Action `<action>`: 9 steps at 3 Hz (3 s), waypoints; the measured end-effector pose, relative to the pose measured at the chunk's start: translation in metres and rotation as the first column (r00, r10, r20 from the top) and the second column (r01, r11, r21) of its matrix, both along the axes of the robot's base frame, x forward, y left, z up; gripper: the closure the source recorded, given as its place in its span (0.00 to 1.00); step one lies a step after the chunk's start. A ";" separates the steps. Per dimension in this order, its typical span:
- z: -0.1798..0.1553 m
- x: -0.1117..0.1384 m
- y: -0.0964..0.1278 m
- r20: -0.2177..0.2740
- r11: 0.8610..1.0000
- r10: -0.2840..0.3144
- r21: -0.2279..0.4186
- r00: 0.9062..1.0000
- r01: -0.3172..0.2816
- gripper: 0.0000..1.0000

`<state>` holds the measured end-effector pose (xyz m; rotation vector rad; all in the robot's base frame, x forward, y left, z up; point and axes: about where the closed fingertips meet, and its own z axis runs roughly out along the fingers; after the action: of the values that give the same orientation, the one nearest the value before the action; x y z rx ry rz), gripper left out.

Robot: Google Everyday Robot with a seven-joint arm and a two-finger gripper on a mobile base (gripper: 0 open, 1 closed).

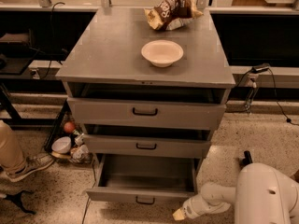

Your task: Close bottom drawer

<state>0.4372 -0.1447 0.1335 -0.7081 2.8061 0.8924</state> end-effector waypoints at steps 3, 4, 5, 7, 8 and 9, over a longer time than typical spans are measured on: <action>-0.002 0.041 0.029 0.151 0.998 0.039 0.050 0.988 -0.047 1.00; 0.001 0.044 0.030 0.168 0.997 0.042 0.052 0.985 -0.051 1.00; 0.025 0.095 0.035 0.325 0.994 0.077 0.045 0.943 -0.096 1.00; 0.023 0.101 0.040 0.355 0.995 0.073 0.035 0.932 -0.091 1.00; 0.026 0.131 0.045 0.445 0.994 0.072 0.046 0.893 -0.103 1.00; 0.029 0.153 0.045 0.496 0.993 0.070 0.052 0.865 -0.110 1.00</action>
Offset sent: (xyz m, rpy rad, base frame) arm 0.0375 0.0192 0.0061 0.0383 -0.1625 0.0049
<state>0.5904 -0.0998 0.1630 -0.9118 2.2874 0.7043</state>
